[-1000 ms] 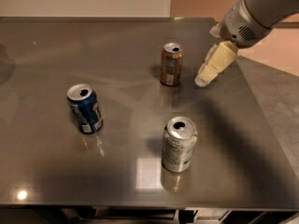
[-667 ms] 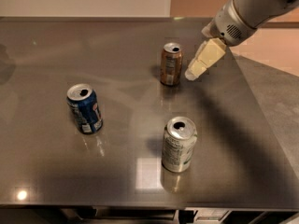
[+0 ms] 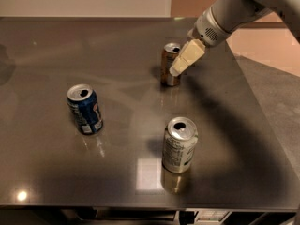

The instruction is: Move orange can near 7up can

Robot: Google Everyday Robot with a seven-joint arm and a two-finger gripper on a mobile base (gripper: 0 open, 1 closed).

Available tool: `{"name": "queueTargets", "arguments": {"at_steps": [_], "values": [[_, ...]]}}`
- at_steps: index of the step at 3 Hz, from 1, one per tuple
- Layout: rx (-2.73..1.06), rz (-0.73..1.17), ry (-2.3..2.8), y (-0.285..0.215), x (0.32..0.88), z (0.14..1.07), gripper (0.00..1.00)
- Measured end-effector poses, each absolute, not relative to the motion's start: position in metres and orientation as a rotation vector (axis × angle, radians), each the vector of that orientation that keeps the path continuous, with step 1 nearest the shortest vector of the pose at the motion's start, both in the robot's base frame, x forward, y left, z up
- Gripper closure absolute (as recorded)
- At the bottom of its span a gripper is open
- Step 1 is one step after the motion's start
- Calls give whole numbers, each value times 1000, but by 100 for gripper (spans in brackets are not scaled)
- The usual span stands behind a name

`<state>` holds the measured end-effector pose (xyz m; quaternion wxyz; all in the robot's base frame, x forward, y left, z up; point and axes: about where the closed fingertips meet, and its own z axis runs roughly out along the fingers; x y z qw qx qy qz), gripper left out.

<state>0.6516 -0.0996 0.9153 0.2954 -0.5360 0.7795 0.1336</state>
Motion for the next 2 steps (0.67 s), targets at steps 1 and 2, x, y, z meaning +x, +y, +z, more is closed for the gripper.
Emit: {"name": "queueTargets", "arguments": {"at_steps": [1, 2], "values": [[-1414, 359, 2083, -93, 668, 906, 0], [-1411, 388, 2087, -87, 673, 900, 17]]}}
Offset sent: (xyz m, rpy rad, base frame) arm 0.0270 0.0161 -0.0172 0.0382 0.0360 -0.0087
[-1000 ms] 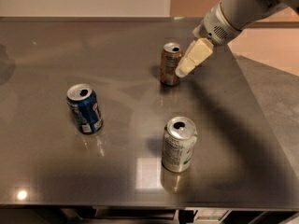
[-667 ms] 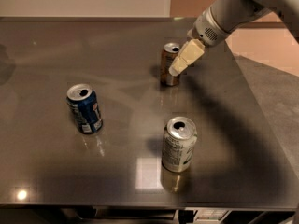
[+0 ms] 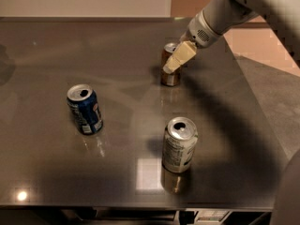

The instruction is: Move orange can near 7up can

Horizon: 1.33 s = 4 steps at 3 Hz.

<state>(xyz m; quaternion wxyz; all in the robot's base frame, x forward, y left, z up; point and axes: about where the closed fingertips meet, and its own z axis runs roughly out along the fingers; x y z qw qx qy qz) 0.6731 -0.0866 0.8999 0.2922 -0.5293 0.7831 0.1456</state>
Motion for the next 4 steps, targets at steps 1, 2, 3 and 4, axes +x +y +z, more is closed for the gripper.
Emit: {"name": "queueTargets", "arguments": {"at_steps": [1, 2, 3, 4], "values": [[-1422, 418, 2076, -82, 670, 898, 40], [-1465, 456, 2043, -77, 659, 900, 64], [-1539, 508, 1985, -75, 636, 905, 87], [-1642, 563, 1898, -78, 603, 919, 100]]}}
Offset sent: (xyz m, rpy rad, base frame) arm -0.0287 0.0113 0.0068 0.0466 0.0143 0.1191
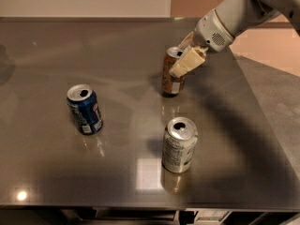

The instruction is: Move orange can near 7up can

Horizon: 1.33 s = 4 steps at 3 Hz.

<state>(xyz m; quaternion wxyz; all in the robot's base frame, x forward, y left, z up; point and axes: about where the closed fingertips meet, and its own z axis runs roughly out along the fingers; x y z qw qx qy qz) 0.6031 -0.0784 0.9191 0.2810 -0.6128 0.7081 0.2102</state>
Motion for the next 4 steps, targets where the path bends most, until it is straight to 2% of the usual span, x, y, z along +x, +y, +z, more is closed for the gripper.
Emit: {"name": "queueTargets", "arguments": {"at_steps": [2, 4], "values": [[-1880, 642, 1721, -102, 532, 939, 100], [-2040, 721, 1613, -108, 481, 917, 100]]}}
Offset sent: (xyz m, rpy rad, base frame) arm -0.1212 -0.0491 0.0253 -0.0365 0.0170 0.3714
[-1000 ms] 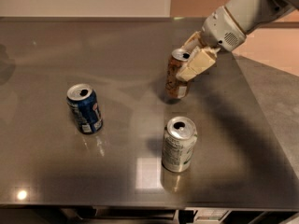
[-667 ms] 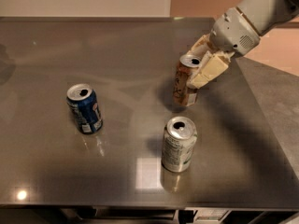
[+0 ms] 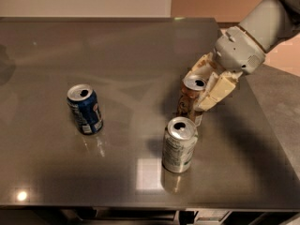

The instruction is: Move orange can near 7up can

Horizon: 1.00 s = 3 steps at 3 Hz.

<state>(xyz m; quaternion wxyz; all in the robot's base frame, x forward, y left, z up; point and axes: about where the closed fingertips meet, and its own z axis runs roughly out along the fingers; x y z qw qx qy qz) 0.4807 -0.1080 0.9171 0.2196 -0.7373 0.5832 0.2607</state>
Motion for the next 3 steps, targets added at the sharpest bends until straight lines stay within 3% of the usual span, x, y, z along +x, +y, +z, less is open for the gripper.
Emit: {"name": "queueTargets", "arguments": {"at_steps": [1, 3], "values": [[-2096, 754, 1553, -107, 466, 903, 84], [-2119, 755, 1481, -101, 462, 896, 37]]}}
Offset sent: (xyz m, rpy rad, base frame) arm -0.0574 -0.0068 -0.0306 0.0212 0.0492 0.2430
